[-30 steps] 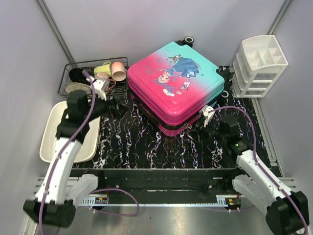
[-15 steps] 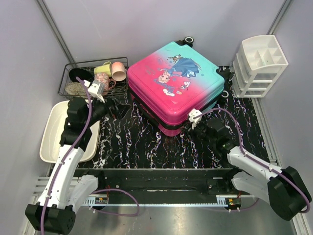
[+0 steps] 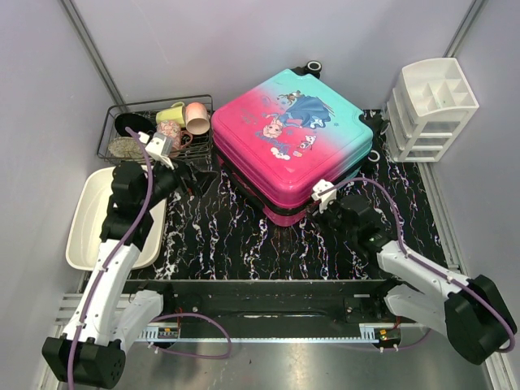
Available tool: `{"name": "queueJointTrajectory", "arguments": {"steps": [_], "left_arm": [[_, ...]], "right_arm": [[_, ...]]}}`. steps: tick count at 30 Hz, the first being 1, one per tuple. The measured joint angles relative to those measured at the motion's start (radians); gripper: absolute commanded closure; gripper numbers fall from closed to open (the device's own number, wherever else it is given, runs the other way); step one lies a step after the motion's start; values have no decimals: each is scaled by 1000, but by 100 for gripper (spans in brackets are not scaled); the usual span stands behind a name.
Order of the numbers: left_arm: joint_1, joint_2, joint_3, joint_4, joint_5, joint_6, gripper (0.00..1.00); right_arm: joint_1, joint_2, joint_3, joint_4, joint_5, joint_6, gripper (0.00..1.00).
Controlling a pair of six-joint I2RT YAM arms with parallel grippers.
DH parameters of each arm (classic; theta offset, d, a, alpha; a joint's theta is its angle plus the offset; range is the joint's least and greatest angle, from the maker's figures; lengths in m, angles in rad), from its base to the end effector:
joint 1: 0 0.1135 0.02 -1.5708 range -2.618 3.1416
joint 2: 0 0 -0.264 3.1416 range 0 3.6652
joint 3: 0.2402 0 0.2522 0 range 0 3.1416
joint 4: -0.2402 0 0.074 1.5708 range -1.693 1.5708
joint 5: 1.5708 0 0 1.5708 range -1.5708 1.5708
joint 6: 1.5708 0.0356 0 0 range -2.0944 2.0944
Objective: Open, take out, and arrange the luggage
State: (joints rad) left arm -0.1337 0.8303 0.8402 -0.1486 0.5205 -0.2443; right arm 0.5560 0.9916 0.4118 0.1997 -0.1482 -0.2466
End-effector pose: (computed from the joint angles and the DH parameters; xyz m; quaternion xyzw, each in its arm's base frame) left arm 0.1861 -0.0429 0.3563 0.1284 0.7372 -0.3098 0.5865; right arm 0.1796 0.1178 0.2099 -0.3607 0.7439 0.1467 0.5431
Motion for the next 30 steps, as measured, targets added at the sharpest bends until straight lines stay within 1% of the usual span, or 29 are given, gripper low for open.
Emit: {"name": "queueJointTrajectory", "arguments": {"steps": [3, 6, 8, 10, 13, 14, 15, 16, 24, 30], "left_arm": [[0, 3, 0, 2, 0, 1, 1], [0, 3, 0, 2, 0, 1, 1], [0, 3, 0, 2, 0, 1, 1], [0, 3, 0, 2, 0, 1, 1], [0, 2, -4, 3, 0, 3, 1], [0, 1, -8, 3, 0, 4, 1], [0, 1, -13, 5, 0, 5, 1], [0, 0, -18, 5, 0, 6, 1], [0, 0, -36, 5, 0, 8, 1], [0, 5, -47, 4, 0, 7, 1]], "right_arm": [[0, 53, 14, 0, 0, -3, 54], [0, 97, 34, 5, 0, -12, 61], [0, 108, 39, 16, -3, -14, 69], [0, 108, 39, 31, -13, -10, 73], [0, 109, 39, 42, -18, 6, 83], [-2, 111, 39, 44, -18, 13, 88], [-5, 114, 39, 48, -17, 20, 97], [-6, 117, 39, 52, -17, 24, 100], [-9, 113, 39, 49, -19, 92, 100], [35, 86, 39, 28, -12, 142, 100]]}}
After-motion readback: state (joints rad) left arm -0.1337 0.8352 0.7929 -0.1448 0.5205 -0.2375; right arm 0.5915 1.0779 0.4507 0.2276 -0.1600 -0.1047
